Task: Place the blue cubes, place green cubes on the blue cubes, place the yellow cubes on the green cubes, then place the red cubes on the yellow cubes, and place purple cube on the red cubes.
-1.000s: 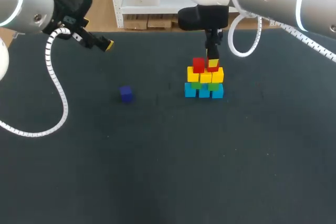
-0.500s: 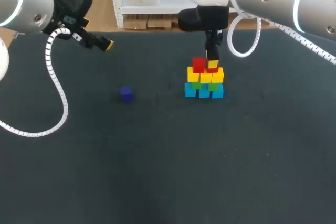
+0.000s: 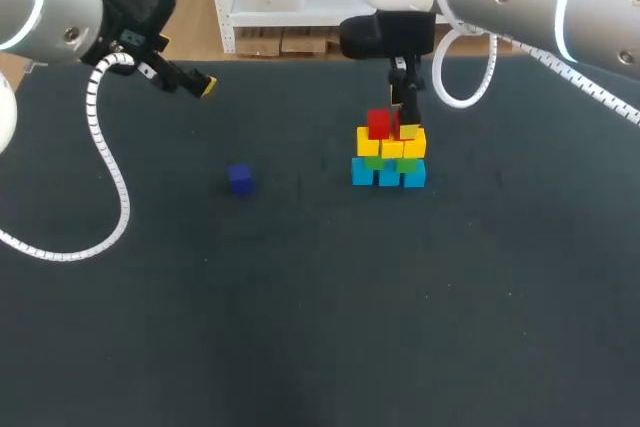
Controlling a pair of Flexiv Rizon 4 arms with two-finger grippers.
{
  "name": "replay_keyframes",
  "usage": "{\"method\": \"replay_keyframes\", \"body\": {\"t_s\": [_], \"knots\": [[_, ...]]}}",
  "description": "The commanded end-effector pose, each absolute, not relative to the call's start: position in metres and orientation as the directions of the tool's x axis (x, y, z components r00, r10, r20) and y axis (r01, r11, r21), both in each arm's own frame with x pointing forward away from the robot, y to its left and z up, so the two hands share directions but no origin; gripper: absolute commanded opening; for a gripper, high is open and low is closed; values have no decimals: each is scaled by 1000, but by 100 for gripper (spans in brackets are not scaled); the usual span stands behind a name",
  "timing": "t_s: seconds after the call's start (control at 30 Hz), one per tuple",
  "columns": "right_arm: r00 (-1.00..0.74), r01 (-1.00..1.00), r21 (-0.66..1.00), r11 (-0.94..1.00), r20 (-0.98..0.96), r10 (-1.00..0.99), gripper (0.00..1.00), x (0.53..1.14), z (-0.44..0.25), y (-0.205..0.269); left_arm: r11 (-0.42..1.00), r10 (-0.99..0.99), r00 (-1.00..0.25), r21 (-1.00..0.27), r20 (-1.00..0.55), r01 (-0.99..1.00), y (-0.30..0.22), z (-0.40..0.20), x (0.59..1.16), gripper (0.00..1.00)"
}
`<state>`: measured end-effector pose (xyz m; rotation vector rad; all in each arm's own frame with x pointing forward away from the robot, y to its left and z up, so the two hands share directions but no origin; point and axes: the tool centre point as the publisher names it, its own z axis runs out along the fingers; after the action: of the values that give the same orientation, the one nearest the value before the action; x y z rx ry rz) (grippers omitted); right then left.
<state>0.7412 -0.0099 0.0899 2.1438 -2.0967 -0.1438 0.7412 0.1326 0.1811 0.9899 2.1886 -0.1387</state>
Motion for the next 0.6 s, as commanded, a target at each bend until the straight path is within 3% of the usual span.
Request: {"method": "replay_keyframes", "body": {"t_s": [0.03,0.6], "knots": [[21,-989,146,-18,18,-1000,100,736,98,-13,695,613,-443,181,-654,695,134,181,742,100],[13,-998,-57,-10,-59,-998,100,722,148,-22,695,613,-443,181,-654,695,134,181,742,100]]}}
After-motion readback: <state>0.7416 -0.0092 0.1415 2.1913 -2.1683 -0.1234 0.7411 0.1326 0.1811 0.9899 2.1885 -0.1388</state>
